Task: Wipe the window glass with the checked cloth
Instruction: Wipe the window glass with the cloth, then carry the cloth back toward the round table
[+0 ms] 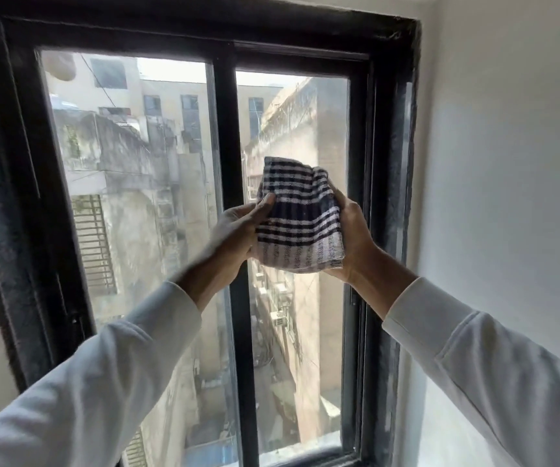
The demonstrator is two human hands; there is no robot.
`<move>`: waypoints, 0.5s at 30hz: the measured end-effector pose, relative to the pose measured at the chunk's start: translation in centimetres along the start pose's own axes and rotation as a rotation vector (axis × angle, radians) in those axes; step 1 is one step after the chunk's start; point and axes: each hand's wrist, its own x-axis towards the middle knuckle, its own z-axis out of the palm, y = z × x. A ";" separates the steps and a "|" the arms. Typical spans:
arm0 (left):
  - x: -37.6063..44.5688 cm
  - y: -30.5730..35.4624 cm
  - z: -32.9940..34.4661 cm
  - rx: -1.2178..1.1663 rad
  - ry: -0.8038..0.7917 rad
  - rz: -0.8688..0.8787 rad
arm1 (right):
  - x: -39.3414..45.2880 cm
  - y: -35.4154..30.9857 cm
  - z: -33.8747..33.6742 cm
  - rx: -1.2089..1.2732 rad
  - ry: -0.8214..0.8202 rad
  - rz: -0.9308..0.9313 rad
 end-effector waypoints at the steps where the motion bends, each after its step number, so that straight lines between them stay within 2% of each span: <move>1: -0.9 -0.5 0.4 0.022 0.042 0.007 | -1.0 0.1 -0.2 -0.002 0.011 0.023; 5: -4.0 -1.4 3.1 0.067 0.147 0.032 | -4.9 -0.3 -1.0 0.032 0.090 0.081; 11: -9.3 -2.0 8.6 0.037 0.140 0.069 | -14.0 -2.2 -2.4 -0.184 0.169 0.099; 15: -13.3 -3.9 11.9 -0.034 0.069 0.070 | -21.5 -2.1 -3.4 -0.294 0.402 0.014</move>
